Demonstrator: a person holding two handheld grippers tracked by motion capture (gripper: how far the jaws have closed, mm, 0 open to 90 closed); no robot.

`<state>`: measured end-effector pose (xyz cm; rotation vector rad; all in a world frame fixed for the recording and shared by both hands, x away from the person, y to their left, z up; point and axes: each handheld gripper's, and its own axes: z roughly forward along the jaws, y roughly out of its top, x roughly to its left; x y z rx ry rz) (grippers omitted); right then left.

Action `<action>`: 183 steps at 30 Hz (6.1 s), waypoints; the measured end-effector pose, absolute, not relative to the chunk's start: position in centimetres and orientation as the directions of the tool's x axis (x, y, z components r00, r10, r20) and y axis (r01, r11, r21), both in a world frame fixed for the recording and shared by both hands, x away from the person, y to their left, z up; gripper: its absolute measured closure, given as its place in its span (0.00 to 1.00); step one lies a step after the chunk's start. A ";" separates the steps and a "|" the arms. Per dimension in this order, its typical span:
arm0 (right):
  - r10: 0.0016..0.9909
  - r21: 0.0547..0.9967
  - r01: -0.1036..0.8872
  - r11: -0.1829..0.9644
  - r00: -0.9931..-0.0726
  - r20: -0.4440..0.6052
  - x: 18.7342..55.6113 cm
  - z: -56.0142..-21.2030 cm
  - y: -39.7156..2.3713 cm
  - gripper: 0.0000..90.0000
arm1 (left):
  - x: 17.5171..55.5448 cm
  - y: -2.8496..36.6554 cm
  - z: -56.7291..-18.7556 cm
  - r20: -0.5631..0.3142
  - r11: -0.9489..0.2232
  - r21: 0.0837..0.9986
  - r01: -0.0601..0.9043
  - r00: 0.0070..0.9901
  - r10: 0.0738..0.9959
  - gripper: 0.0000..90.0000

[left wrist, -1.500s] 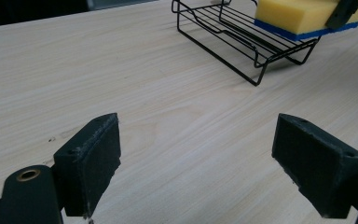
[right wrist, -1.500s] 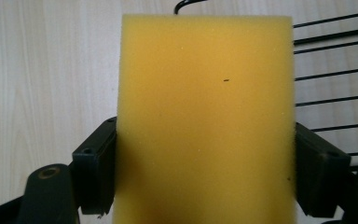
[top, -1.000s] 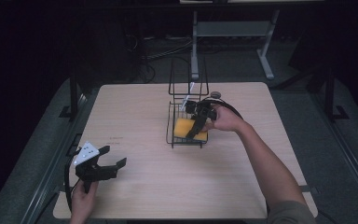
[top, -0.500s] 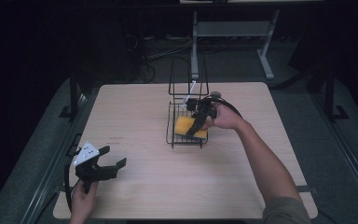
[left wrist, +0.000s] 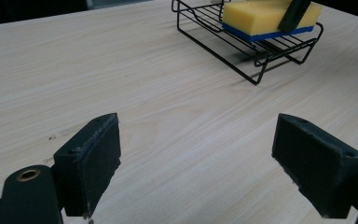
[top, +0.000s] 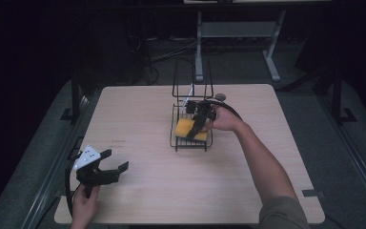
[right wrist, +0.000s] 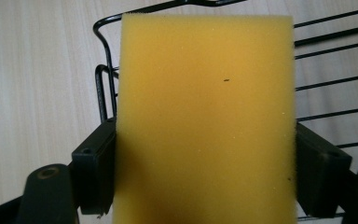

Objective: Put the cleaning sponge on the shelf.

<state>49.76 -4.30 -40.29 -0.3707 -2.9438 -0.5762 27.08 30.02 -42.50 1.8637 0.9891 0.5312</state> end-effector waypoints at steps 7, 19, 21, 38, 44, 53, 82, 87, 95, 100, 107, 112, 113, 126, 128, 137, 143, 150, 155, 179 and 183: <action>0.207 0.353 0.248 0.902 -0.967 0.149 49.7 -40.7 -4.1 0.24 | 27.0 30.0 -42.5 -0.045 -0.245 0.878 0.411 0.581 0.812 0.16; 0.200 0.353 0.234 0.906 -0.971 0.130 49.4 -41.0 -3.8 0.22 | 27.0 30.0 -42.5 -0.047 -0.245 0.878 0.411 0.585 0.810 0.16; 0.202 0.352 0.235 0.906 -0.971 0.129 49.4 -41.0 -3.8 0.21 | 26.9 30.0 -42.5 -0.047 -0.245 0.878 0.411 0.584 0.811 0.16; 0.210 0.407 0.237 0.882 -0.971 0.110 48.7 -38.8 -4.3 0.19 | 26.9 29.8 -42.6 -0.046 -0.253 0.875 0.412 0.591 0.806 0.16; 0.201 0.411 0.227 0.883 -0.974 0.106 48.5 -38.1 -4.5 0.19 | 26.9 29.8 -42.6 -0.047 -0.254 0.875 0.413 0.593 0.804 0.16; 0.190 0.400 0.222 0.889 -0.975 0.119 47.7 -37.9 -4.2 0.18 | 26.9 29.7 -42.6 -0.045 -0.256 0.875 0.411 0.594 0.803 0.16; 0.111 0.415 0.166 0.895 -0.982 0.154 44.7 -37.4 -2.2 0.19 | 26.8 29.7 -42.5 -0.047 -0.253 0.877 0.408 0.597 0.801 0.16; 0.107 0.422 0.165 0.891 -0.982 0.158 44.2 -37.7 -2.2 0.19 | 26.8 29.7 -42.5 -0.046 -0.255 0.877 0.407 0.598 0.800 0.16; 0.094 0.408 0.149 0.901 -0.984 0.152 43.3 -37.8 -1.8 0.19 | 26.7 29.6 -42.4 -0.045 -0.256 0.877 0.407 0.599 0.800 0.16; 0.089 0.406 0.147 0.902 -0.983 0.158 42.9 -37.9 -1.8 0.19 | 26.7 29.7 -42.4 -0.046 -0.252 0.879 0.406 0.598 0.801 0.16; 0.076 0.401 0.131 0.907 -0.986 0.149 41.9 -38.3 -1.9 0.19 | 26.8 29.6 -42.5 -0.050 -0.255 0.876 0.410 0.603 0.796 0.16; 0.064 0.402 0.118 0.908 -0.988 0.144 41.1 -38.3 -1.9 0.19 | 26.7 29.5 -42.5 -0.049 -0.253 0.878 0.406 0.604 0.796 0.16; 0.062 0.403 0.116 0.908 -0.988 0.144 40.9 -38.4 -1.9 0.19 | 26.7 29.5 -42.5 -0.053 -0.250 0.879 0.407 0.603 0.796 0.16; 0.052 0.421 0.103 0.901 -0.990 0.130 38.8 -38.6 -3.1 0.19 | 26.6 29.5 -42.5 -0.048 -0.255 0.878 0.406 0.604 0.796 0.16; 0.057 0.425 0.106 0.899 -0.990 0.128 38.5 -38.7 -3.5 0.19 | 26.6 29.5 -42.5 -0.048 -0.255 0.878 0.406 0.604 0.796 0.16; 0.079 0.434 0.126 0.892 -0.989 0.124 37.4 -39.1 -5.3 0.19 | 26.6 29.4 -42.6 -0.047 -0.260 0.875 0.409 0.606 0.794 0.16; 0.109 0.440 0.154 0.885 -0.986 0.126 36.9 -39.3 -6.9 0.19 | 26.6 29.4 -42.6 -0.047 -0.262 0.874 0.410 0.606 0.794 0.16; 0.130 0.443 0.172 0.880 -0.984 0.123 36.5 -39.5 -8.1 0.19 | 26.6 29.4 -42.6 -0.047 -0.261 0.874 0.410 0.605 0.795 0.16; 0.142 0.444 0.181 0.877 -0.982 0.121 36.3 -39.7 -8.8 0.19 | 26.6 29.5 -42.6 -0.046 -0.261 0.874 0.410 0.604 0.795 0.16; 0.226 0.452 0.254 0.855 -0.967 0.117 34.9 -40.7 -13.3 0.19 | 26.5 29.2 -42.7 -0.042 -0.271 0.870 0.411 0.611 0.790 0.16; 0.237 0.451 0.263 0.853 -0.965 0.114 34.6 -40.8 -13.9 0.19 | 26.6 29.2 -42.7 -0.044 -0.271 0.871 0.411 0.613 0.789 0.16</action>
